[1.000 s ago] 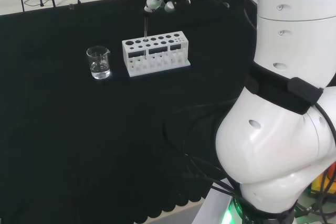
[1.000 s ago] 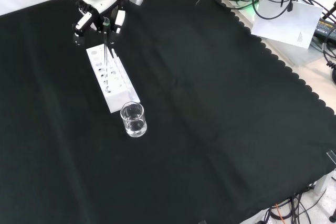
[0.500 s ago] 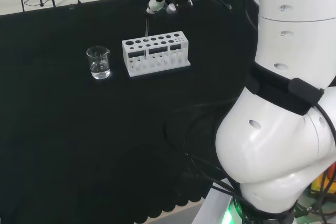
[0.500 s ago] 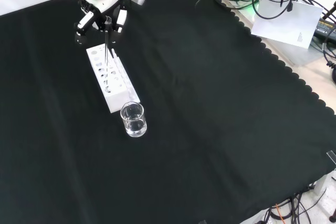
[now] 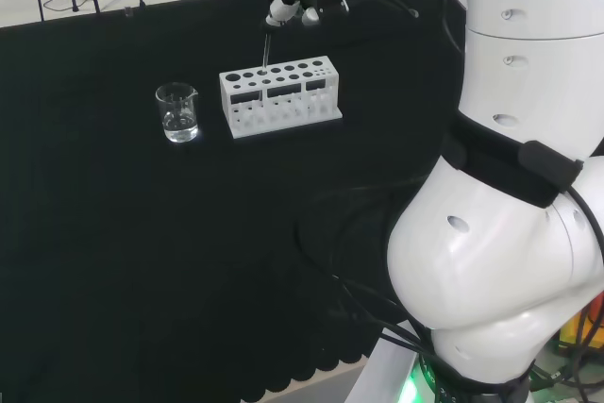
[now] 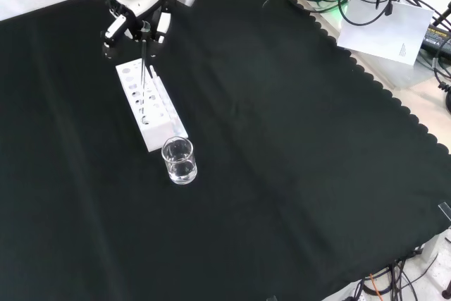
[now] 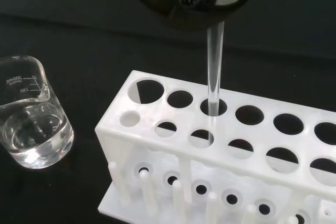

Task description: Put the glass rod back on the white test tube rack.

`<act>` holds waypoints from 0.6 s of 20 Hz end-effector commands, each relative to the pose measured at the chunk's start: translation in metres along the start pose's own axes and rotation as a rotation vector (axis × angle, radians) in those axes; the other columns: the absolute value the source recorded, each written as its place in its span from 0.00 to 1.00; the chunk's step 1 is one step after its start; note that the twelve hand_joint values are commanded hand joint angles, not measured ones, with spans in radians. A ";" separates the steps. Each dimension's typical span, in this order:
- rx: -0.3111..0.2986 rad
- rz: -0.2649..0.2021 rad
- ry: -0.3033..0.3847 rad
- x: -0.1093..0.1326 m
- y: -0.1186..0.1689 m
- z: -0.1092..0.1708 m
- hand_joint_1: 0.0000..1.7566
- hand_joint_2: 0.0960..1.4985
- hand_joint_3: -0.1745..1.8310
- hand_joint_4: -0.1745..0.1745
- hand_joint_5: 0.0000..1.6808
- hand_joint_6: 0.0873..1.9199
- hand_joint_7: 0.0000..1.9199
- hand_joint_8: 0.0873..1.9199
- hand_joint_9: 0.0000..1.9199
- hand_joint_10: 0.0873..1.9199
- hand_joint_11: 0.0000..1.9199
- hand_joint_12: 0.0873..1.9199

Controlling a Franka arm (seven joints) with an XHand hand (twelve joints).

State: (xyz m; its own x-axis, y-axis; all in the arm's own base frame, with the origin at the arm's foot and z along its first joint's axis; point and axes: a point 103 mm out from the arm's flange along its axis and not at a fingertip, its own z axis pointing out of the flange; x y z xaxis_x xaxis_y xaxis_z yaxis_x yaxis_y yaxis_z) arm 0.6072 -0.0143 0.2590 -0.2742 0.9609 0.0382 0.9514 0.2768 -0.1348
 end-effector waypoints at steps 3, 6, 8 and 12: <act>0.002 0.005 0.006 -0.002 -0.001 0.000 0.79 0.53 0.00 0.09 0.21 0.36 0.88 0.39 0.98 0.25 0.95 0.37; 0.001 0.007 0.003 -0.003 -0.002 0.001 0.79 0.53 0.00 0.08 0.22 0.36 0.88 0.39 0.98 0.25 0.95 0.37; 0.001 0.007 0.003 -0.004 -0.002 0.001 0.79 0.53 0.00 0.07 0.22 0.37 0.88 0.39 0.98 0.26 0.95 0.37; 0.011 0.008 -0.001 -0.005 -0.004 0.002 0.79 0.53 0.00 0.07 0.23 0.38 0.88 0.39 0.97 0.26 0.95 0.38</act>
State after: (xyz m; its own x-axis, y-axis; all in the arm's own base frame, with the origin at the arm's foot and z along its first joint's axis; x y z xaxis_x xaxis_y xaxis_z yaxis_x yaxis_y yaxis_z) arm 0.6058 -0.0191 0.2577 -0.2670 0.9629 0.0395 0.9528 0.2699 -0.1393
